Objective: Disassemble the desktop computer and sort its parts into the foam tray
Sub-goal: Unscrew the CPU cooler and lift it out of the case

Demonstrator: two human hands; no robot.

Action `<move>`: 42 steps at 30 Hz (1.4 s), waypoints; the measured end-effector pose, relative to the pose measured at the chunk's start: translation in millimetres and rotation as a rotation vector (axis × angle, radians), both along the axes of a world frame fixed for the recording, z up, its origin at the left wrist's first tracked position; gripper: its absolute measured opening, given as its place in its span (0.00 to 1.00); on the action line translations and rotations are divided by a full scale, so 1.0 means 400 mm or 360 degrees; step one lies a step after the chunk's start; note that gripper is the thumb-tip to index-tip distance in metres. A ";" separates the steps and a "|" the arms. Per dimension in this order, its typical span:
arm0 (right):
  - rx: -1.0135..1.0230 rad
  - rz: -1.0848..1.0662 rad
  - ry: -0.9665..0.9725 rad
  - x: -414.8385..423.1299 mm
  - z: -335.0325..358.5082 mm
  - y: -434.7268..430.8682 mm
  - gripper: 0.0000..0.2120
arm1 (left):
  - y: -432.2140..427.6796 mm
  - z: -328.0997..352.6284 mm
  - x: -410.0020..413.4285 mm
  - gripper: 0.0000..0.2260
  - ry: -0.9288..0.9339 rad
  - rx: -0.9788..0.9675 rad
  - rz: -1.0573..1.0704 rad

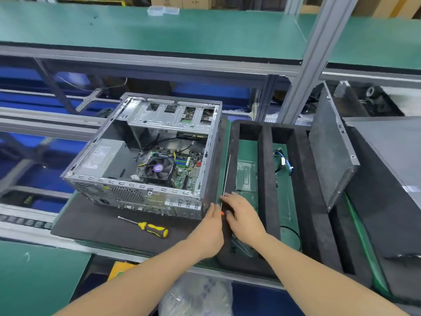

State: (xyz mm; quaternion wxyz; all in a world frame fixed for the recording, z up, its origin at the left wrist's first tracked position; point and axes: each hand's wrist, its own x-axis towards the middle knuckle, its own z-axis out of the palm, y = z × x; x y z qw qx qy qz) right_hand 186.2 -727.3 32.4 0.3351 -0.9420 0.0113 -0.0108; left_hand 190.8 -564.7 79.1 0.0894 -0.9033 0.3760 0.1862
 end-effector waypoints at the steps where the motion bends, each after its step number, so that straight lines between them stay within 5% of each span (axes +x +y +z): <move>1: -0.0010 0.0019 0.0013 -0.003 0.001 -0.004 0.27 | -0.009 -0.039 0.005 0.22 -0.0086 -0.0087 -0.0082; 6: 0.0014 0.0033 0.0100 -0.013 0.001 -0.019 0.29 | -0.028 -0.011 0.027 0.25 -0.0035 0.0048 0.0096; 12: 0.0059 -0.0052 0.0158 -0.012 0.016 -0.022 0.28 | -0.040 0.034 0.017 0.19 -0.0124 0.0259 -0.0225; 16: 0.0210 -0.0291 -0.0021 0.019 0.082 -0.027 0.23 | -0.062 0.142 0.030 0.25 0.0384 -0.0774 0.0339; 24: 0.0342 -0.0436 -0.0377 0.184 0.359 0.037 0.16 | 0.040 0.359 0.237 0.15 -0.0059 -0.1651 0.0528; 28: 0.0205 -0.0096 -0.0456 0.272 0.454 0.150 0.12 | 0.207 0.360 0.390 0.14 -0.0212 -0.1457 0.0760; 32: -0.0095 0.0271 -0.0095 0.377 0.461 0.283 0.13 | 0.358 0.315 0.528 0.15 -0.0234 -0.1019 0.0777; 38: -0.0835 0.0564 0.0616 0.510 0.346 0.393 0.49 | 0.403 0.272 0.657 0.26 -0.0030 -0.0204 0.0096; 42: -0.1131 0.0553 0.0742 0.524 0.283 0.418 0.55 | 0.389 0.243 0.694 0.30 -0.0056 -0.0027 -0.0163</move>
